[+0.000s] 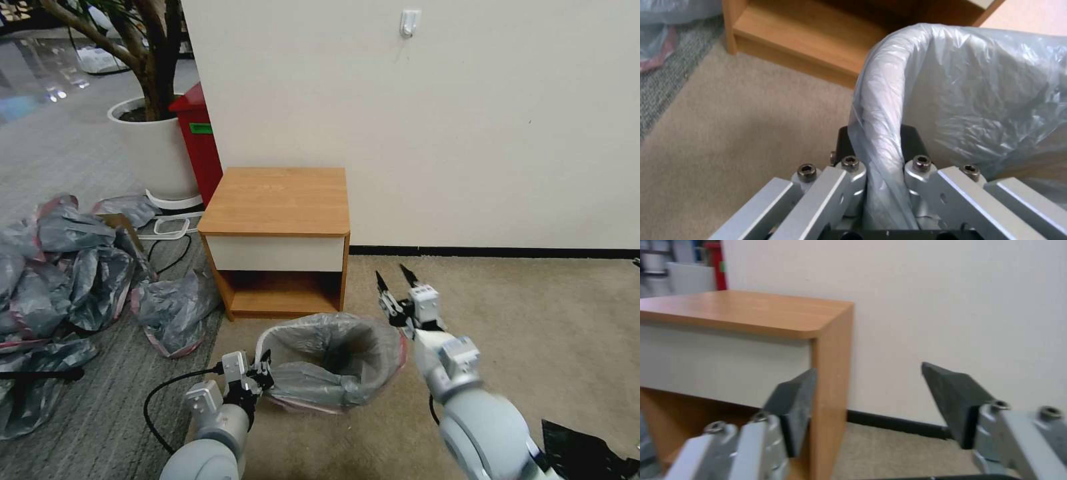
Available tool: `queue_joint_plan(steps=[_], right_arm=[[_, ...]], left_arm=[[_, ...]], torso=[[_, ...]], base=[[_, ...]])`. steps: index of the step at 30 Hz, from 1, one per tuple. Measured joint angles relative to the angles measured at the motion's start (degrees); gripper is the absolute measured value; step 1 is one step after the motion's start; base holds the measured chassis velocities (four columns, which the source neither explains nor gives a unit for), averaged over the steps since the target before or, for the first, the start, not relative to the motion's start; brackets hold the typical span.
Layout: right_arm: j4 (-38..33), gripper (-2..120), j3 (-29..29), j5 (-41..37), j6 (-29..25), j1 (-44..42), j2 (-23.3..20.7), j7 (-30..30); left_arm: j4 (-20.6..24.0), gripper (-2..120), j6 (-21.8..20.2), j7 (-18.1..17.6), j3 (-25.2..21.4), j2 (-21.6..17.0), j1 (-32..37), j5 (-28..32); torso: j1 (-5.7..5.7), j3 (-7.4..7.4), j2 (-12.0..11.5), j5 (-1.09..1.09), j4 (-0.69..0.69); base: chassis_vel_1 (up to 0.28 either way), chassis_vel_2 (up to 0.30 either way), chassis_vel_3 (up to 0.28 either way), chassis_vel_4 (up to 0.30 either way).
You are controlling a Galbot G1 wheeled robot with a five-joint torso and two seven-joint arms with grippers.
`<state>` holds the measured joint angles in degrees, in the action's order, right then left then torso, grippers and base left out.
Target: Pick up the garbage bag from the table and place it over the trash can.
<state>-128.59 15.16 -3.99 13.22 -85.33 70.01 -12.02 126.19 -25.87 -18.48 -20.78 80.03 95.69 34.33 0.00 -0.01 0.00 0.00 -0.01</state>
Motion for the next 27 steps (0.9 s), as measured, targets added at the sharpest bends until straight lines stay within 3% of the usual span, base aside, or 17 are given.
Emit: queue_joint_plan(steps=[5,11,23,27], right_arm=[[-0.9,84,2.9,0.0,-4.3,-6.1,-0.1,-3.5],[-0.6,100,5.2,-0.1,-7.6,-9.7,0.4,-3.8],[0.7,100,6.4,-0.4,-8.7,-9.4,1.0,-3.9],[0.9,100,6.3,-0.4,-8.7,-9.3,1.1,-3.8]], left_arm=[[0.5,6,-1.8,0.0,0.0,-0.2,0.8,0.1],[-0.4,6,-3.4,1.8,-0.8,-0.7,0.8,0.1],[-3.7,6,-4.4,3.2,-1.9,-1.0,0.6,-1.4],[-3.8,18,-4.4,3.2,-2.0,-1.1,0.4,-1.6]], torso=[[0.0,0.0,0.0,0.0,0.01],[0.0,0.0,0.0,0.0,0.01],[0.0,0.01,0.0,0.0,0.01],[0.0,0.01,0.0,0.0,0.01]], base=[[0.0,0.0,0.0,0.0],[0.0,0.0,0.0,0.0],[0.0,0.0,0.0,0.0],[0.0,0.0,0.0,0.0]])
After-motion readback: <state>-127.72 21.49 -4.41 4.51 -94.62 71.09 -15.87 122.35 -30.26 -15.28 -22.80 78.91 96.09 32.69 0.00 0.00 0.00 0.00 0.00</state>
